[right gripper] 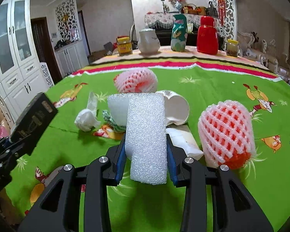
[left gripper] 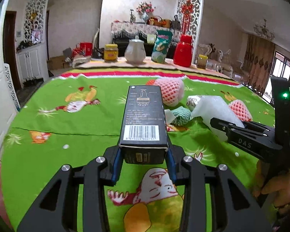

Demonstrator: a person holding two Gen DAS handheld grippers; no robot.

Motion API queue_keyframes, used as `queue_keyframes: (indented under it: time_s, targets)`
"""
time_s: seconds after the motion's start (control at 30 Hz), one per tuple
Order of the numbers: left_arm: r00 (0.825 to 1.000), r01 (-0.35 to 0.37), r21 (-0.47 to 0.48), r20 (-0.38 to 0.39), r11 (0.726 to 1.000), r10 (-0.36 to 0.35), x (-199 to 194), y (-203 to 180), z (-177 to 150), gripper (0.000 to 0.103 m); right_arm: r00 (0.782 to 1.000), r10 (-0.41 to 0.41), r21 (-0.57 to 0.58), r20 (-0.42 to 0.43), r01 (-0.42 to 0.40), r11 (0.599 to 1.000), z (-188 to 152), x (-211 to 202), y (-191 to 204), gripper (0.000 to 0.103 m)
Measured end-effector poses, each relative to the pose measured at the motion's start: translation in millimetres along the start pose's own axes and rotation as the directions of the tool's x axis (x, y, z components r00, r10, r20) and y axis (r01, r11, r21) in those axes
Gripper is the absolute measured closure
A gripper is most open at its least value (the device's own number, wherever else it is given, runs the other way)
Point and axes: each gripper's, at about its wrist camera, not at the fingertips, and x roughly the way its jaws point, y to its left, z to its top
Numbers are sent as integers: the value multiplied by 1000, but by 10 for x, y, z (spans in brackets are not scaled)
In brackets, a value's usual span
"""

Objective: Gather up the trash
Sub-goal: 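Lift the black box and foam block and turn toward the pink bin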

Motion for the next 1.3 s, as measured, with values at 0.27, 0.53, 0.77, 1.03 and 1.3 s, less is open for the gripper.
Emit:
queue_keyframes:
  time_s: [0.27,0.53,0.77,1.03,1.3]
  targets:
    - [994,-85,15,76,996,84,-423,111,-85,66,999,32,-40,-25,-33,999,-69,-208,176,67]
    - [987,-125,19,101,992,122,-657,75,-197,66,998,57,-81,19,-55,995,-143,-692,338,67]
    - [986,-126,37,115,991,121,-779,-1,-284,66,995,97,-85,27,-95,992,-229,-868,468,67]
    - [985,-134,27,117,991,130,-846,87,-350,66,993,113,-93,36,-109,990,-269,-934,614,67]
    - [983,-141,3,121,990,140,-975,250,-463,66,990,135,-111,42,-130,985,-288,-983,831,67]
